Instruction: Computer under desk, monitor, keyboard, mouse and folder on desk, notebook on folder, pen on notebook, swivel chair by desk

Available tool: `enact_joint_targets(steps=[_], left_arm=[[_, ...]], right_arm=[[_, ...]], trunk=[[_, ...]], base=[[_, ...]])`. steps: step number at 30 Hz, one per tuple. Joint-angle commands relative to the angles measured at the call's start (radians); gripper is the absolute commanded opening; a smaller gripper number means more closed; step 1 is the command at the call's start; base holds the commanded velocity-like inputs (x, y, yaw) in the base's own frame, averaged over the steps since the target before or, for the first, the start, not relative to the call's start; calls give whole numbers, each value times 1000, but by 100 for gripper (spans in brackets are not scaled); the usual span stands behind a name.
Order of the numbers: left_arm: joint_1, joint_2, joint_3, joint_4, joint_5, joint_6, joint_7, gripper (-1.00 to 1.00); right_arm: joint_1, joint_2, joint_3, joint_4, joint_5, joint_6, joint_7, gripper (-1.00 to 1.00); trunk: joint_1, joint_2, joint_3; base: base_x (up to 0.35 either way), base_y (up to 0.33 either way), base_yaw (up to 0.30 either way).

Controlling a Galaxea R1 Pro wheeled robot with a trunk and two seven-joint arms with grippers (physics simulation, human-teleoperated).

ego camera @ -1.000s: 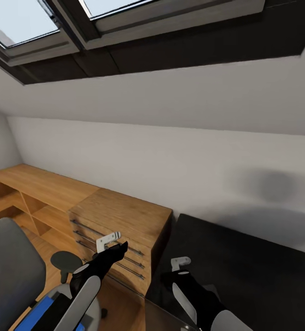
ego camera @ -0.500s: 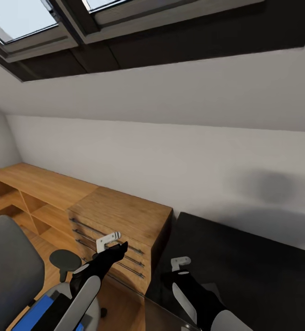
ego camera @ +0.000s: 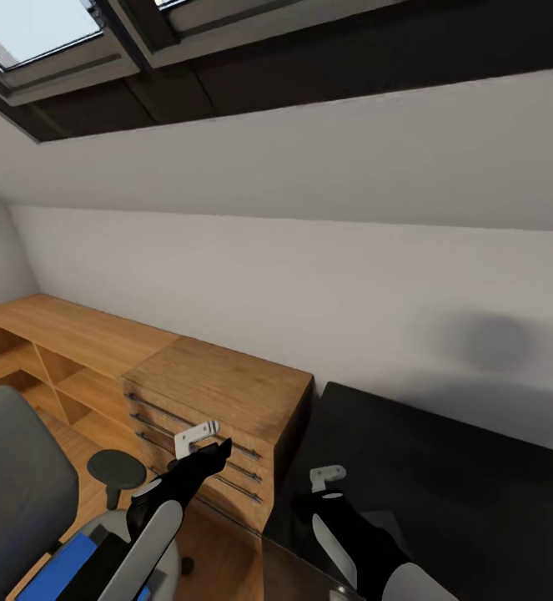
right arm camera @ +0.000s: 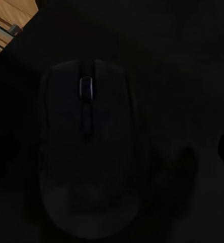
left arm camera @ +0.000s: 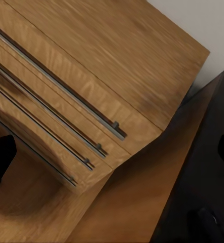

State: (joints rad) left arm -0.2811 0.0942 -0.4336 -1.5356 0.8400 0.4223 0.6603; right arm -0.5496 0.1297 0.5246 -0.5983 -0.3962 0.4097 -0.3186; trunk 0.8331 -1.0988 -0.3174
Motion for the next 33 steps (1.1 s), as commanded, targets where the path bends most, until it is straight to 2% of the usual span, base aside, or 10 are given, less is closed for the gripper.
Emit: enact_joint_targets(steps=[1, 7, 12, 13, 29, 33], left_arm=[[-1, 1, -2, -1, 7, 1, 9, 100], [-1, 1, -2, -1, 7, 1, 9, 100], [-1, 1, -2, -1, 7, 1, 9, 100], [-1, 1, -2, -1, 7, 1, 9, 100], [0, 1, -2, 0, 7, 1, 9, 100], [0, 1, -2, 0, 7, 1, 9, 100]], right_arm=[[-1, -1, 6, -1, -10, 3, -10, 100], [-1, -1, 6, -1, -10, 3, -10, 100], [-1, -1, 6, -2, -9, 3, -10, 100], [-1, -1, 6, -2, -9, 3, -10, -100], [-1, -1, 6, -7, -9, 1, -10, -100], [-1, -2, 5, -8, -9, 0, -10, -100]], trunk=[[4, -8, -5], [27, -50, -23], [27, -50, -23], [27, -50, -23], [27, -50, -23], [12, -22, -11]], base=[[0, 0, 0], [0, 0, 0], [0, 0, 0], [0, 0, 0], [0, 0, 0], [0, 0, 0]])
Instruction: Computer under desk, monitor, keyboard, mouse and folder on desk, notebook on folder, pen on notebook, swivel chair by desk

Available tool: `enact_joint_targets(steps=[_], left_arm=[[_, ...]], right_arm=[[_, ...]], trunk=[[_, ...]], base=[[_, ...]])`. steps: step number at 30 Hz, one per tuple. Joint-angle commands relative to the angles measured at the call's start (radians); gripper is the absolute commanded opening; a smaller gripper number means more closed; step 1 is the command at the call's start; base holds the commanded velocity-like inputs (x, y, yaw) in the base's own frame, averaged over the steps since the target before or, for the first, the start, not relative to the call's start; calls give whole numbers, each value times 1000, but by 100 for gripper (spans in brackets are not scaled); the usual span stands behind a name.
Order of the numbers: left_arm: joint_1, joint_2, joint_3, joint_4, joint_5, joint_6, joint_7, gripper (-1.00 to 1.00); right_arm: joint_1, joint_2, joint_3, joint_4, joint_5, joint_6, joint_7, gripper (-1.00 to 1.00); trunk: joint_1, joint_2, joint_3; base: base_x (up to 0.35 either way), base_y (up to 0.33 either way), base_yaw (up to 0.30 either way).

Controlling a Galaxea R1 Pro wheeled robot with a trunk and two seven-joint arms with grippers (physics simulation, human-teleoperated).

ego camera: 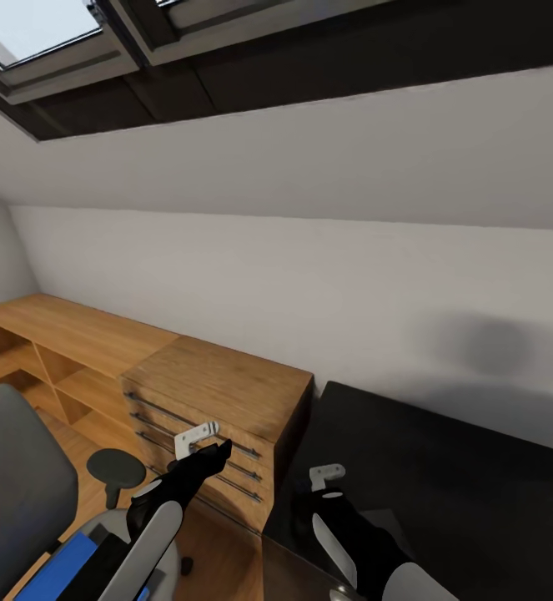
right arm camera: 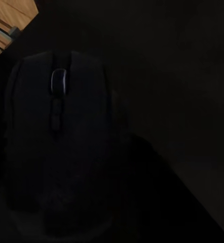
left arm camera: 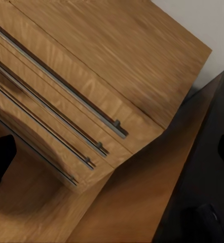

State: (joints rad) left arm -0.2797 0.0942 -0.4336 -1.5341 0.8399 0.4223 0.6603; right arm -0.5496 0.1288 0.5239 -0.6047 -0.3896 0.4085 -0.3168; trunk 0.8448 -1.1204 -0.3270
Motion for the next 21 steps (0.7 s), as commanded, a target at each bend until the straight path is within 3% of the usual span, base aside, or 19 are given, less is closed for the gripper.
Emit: enact_joint_targets(steps=[1, 11, 15, 21], left_arm=[[-1, 1, -2, -1, 7, 1, 9, 100], [-1, 1, -2, -1, 6, 0, 10, 100], [-1, 1, -2, -1, 6, 0, 11, 100], [-1, 1, -2, 1, 7, 1, 12, 100]], right_arm=[[-1, -1, 6, -2, -15, 1, -11, -100], [-1, -4, 3, -9, -15, 0, -13, -100], [0, -8, 1, -70, -15, -13, -20, -100], [4, -78, -2, -236, -31, -24, -25, -100]], trunk=[[-4, 6, 2], [-42, 76, 33], [-58, 104, 46], [-81, 146, 65]], base=[[0, 0, 0], [0, 0, 0], [0, 0, 0], [0, 0, 0]])
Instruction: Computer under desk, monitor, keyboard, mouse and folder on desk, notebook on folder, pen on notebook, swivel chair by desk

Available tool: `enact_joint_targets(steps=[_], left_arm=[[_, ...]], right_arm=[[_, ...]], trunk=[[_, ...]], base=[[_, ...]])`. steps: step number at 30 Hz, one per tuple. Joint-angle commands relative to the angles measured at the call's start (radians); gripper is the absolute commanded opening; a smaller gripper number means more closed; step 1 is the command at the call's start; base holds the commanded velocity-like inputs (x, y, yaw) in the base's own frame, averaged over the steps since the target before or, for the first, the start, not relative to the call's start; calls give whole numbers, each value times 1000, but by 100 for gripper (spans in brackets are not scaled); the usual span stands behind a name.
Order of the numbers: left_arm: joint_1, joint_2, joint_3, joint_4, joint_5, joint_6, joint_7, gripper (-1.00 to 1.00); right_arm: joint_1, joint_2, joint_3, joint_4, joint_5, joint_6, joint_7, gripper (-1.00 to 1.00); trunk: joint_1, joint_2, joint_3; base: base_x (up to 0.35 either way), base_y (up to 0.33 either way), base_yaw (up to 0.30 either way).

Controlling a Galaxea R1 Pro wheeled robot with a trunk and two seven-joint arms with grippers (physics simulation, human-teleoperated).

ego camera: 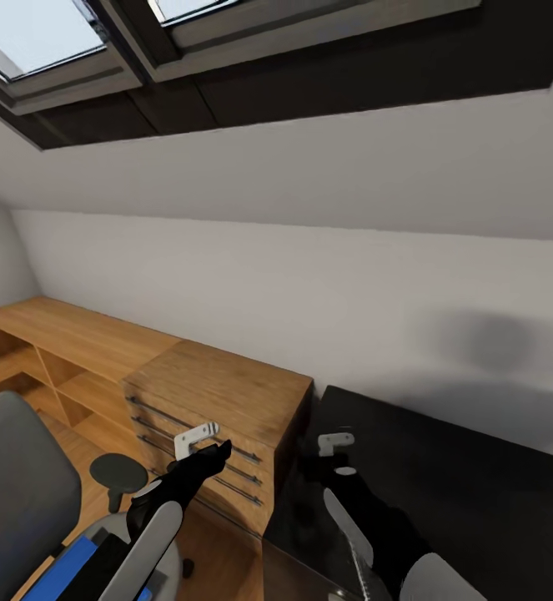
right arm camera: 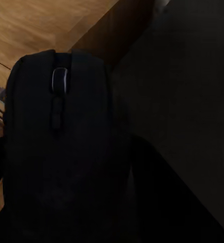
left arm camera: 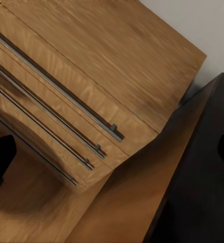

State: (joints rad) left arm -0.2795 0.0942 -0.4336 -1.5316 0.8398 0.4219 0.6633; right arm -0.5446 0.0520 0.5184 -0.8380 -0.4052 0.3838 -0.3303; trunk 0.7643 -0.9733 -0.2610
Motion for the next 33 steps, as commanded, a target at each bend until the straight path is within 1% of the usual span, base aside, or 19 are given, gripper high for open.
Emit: enact_joint_targets(steps=[1, 2, 3, 4, 5, 6, 8, 10, 13, 15, 19, 22, 28, 33], left_arm=[[-1, 1, -2, -1, 7, 1, 9, 100], [-1, 1, -2, -1, 7, 1, 9, 100], [-1, 1, -2, -1, 7, 1, 9, 100], [-1, 1, -2, -1, 7, 1, 9, 100], [-1, 1, -2, -1, 7, 1, 9, 100], [-1, 1, -2, -1, 7, 1, 9, 100], [-1, 1, -2, 0, 7, 2, 9, 100], [-1, 1, -2, 2, 7, 2, 9, 100], [-1, 1, -2, 4, 8, 2, 9, 100], [-1, 1, -2, 5, 8, 2, 8, 100], [-1, 1, -2, 5, 8, 2, 9, 100], [-1, 1, -2, 15, 10, 2, 8, 100], [-1, 1, -4, 36, 3, 0, 8, 100], [-1, 1, -6, 39, 1, -1, 9, 100]], right_arm=[[7, -26, 3, -72, -33, 3, -15, -100], [20, -46, 2, -124, -54, 5, -21, -100], [28, -57, 2, -151, -66, 5, -25, -100], [47, -80, 2, -205, -95, 7, -37, -100], [75, -120, 2, -288, -147, 9, -63, -100], [87, -145, 2, -335, -181, 12, -85, -100], [94, -169, 2, -375, -218, 14, -107, -100], [102, -210, 3, -428, -289, 16, -144, -100], [106, -236, 3, -459, -346, 17, -165, -100], [107, -245, 3, -490, -373, 16, -174, -100], [108, -247, 2, -505, -377, 15, -175, -100], [109, -248, 1, -509, -377, 11, -176, -100], [109, -248, 0, -505, -377, 10, -179, -100], [109, -248, 0, -504, -377, 9, -179, -100]], trunk=[[-4, 6, 2], [-8, 13, 5], [-11, 20, 8], [-15, 27, 11], [-19, 34, 14], [-23, 41, 17], [-31, 55, 24], [-38, 69, 30], [-50, 90, 39], [-57, 104, 46], [-73, 132, 58], [-84, 153, 68], [-84, 153, 68], [-84, 153, 68]], base=[[0, 0, 0], [0, 0, 0], [-6, 0, 0], [-55, 0, 0], [-183, 0, 0], [-238, 0, 0], [-266, 0, 0], [-303, 0, 0], [-322, 0, 0], [-333, 0, 0], [-335, 0, 0], [-336, 0, -142], [-50, 0, -266], [-235, 0, -283]])
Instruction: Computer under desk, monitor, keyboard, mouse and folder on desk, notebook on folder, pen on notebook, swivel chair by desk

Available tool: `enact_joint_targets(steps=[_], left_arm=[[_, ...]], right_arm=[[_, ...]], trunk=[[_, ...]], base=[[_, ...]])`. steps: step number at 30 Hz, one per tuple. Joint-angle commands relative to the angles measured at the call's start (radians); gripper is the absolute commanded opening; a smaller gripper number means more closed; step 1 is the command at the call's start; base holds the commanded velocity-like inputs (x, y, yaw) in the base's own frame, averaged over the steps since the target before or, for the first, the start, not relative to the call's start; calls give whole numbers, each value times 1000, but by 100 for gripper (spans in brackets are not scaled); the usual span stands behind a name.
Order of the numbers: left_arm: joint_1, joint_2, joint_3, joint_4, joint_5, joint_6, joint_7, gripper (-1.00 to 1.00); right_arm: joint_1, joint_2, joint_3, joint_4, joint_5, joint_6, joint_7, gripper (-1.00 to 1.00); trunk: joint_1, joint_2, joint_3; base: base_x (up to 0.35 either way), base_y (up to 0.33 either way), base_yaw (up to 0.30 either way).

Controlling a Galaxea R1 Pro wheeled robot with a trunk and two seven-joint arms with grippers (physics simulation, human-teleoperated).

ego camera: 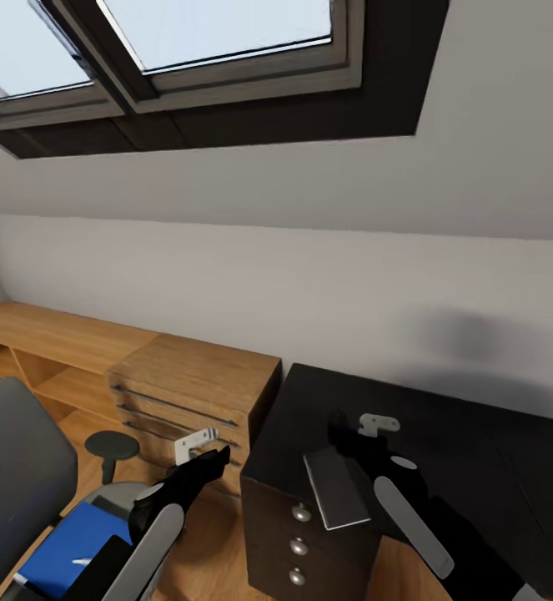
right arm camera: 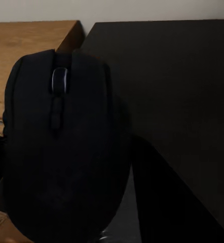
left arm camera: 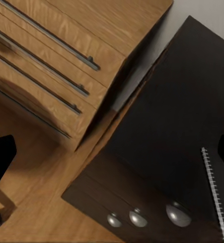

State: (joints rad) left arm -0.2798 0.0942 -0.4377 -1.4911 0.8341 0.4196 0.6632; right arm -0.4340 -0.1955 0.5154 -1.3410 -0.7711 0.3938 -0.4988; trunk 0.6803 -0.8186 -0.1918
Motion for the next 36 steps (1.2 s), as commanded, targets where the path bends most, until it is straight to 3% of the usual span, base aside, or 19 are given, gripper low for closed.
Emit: enact_joint_targets(steps=[1, 9, 26, 36], left_arm=[[-1, 1, -2, -2, 7, 1, 9, 100], [-1, 1, -4, -2, 7, 2, 9, 100], [-1, 1, -4, 0, 7, 1, 7, 100], [-1, 1, -4, 0, 5, 1, 7, 100]], right_arm=[[-2, -1, 3, -1, -11, -1, -10, -100], [-2, -1, 0, -4, -11, 0, -17, -100], [-2, -2, -1, -2, -10, 0, -31, -100], [-2, -3, -3, 0, -10, -1, -43, -100]], trunk=[[0, -1, -2], [0, -1, -2], [0, -1, -2], [0, -1, 3]], base=[[-317, 0, -296], [-324, 0, -279], [-17, 0, -10], [-266, 0, -214]])
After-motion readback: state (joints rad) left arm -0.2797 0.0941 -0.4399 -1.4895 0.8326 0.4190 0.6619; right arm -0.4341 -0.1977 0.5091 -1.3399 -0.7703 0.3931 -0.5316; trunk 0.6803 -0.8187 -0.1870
